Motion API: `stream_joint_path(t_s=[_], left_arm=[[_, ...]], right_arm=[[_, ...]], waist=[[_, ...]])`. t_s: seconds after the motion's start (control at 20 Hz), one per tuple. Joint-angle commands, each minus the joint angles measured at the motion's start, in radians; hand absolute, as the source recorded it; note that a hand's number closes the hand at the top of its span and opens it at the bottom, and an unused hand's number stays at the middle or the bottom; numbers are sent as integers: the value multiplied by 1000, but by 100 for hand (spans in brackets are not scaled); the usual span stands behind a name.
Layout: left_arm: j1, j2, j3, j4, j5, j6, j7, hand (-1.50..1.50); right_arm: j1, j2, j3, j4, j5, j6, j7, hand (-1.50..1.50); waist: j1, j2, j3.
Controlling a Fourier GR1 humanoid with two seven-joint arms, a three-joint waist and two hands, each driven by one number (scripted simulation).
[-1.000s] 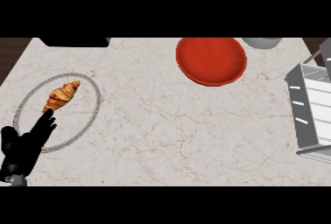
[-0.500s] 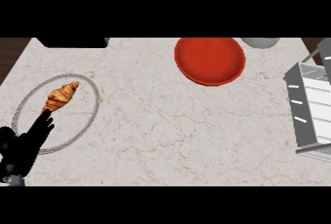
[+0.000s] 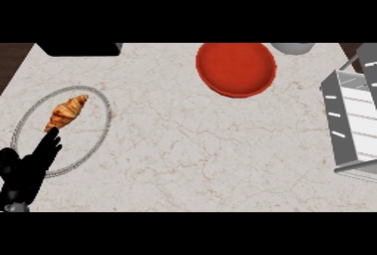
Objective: Pick the tomato from the tray and place it in the tiered basket
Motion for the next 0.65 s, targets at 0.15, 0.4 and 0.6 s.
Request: stream_joint_path(t_s=[0.15,0.4,0.6], left_arm=[[34,-1,14,-8,6,-1,-15,0],[35,37,57,11,28,-15,-16,0],[30,5,35,14,12,4,-16,0]], right_arm=[[53,-108,-281,50,-216,94,30,-150],[168,-183,-501,70,-379,188,-50,-150],[334,-212,-637,105,-483,362,-140,-150]], waist=[[-28,-5,2],[-50,-9,2],[-51,-6,2]])
